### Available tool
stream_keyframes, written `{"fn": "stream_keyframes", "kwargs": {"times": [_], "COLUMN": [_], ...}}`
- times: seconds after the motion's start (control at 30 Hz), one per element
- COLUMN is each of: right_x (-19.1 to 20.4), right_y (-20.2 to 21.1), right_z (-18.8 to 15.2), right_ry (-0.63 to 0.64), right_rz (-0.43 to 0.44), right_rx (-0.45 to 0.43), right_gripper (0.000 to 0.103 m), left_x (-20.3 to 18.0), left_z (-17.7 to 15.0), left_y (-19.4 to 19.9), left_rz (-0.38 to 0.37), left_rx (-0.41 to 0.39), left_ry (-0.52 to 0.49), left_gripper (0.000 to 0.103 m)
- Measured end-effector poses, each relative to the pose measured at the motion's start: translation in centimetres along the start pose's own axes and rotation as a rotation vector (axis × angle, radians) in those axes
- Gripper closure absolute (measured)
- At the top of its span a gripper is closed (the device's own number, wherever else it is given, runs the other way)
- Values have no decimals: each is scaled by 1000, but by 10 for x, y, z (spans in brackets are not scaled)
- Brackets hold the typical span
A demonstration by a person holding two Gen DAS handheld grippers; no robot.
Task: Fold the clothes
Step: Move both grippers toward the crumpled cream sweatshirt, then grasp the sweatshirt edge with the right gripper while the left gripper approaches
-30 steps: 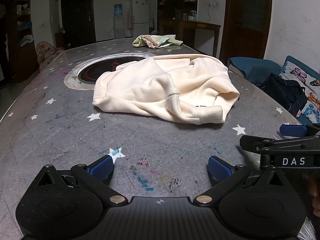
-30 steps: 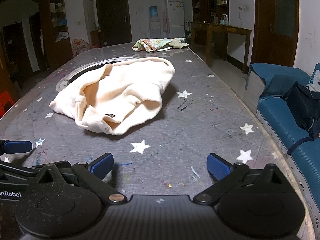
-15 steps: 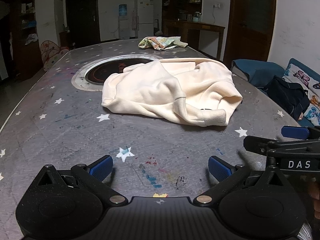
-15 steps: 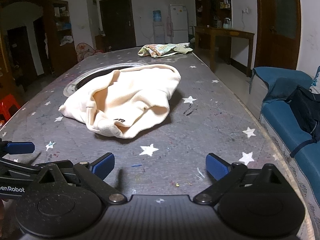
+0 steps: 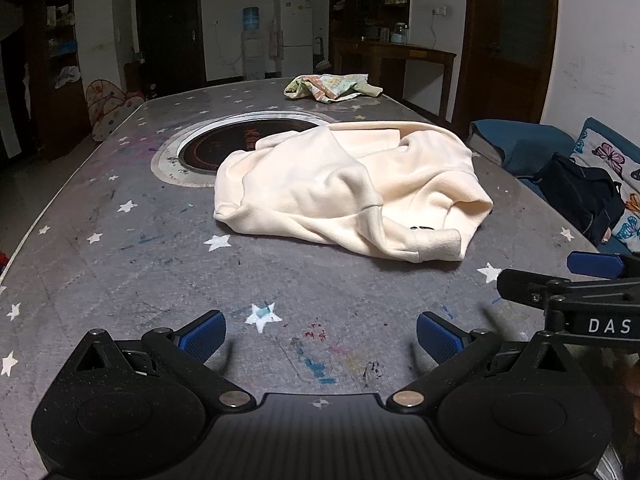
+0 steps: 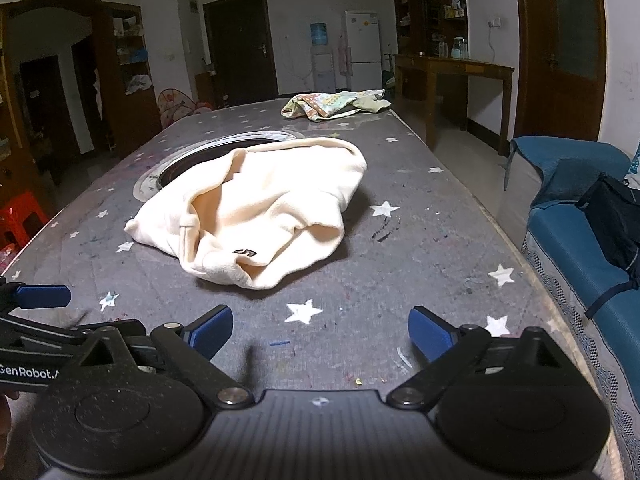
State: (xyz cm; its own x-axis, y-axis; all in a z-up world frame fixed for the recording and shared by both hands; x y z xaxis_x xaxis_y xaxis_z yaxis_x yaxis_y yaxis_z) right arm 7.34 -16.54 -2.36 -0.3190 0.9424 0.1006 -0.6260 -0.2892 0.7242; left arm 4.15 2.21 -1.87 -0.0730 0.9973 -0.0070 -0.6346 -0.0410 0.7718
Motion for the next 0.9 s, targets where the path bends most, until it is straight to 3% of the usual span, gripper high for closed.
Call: {"fn": "stream_keyframes", "kwargs": {"times": [0.9], "right_x": [10], "right_y": [-7], "right_z": [7], "right_ry": [33], "right_rz": [34], "right_rx": [22], "right_gripper": [17], "left_x": [17], "left_z": [11], "left_y": [-6], "left_rz": [-3], "left_rx": [41], "left_ry": [52], "left_gripper": [0]}}
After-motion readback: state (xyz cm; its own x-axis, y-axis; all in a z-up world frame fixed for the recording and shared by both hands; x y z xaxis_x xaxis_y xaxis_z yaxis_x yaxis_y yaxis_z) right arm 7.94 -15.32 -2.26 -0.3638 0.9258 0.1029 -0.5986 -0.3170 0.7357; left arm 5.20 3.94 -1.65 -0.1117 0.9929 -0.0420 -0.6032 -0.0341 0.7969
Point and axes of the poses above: each gripper's, at about its wrist camera, not at the fingertips, and y roughly against the way its jaws point, x to its left, z to its top, the point moved 7 cm from there along -y, roughly the way its jaws point, and after that the axes turned 9 degrees about x, right-handed, at the moved point
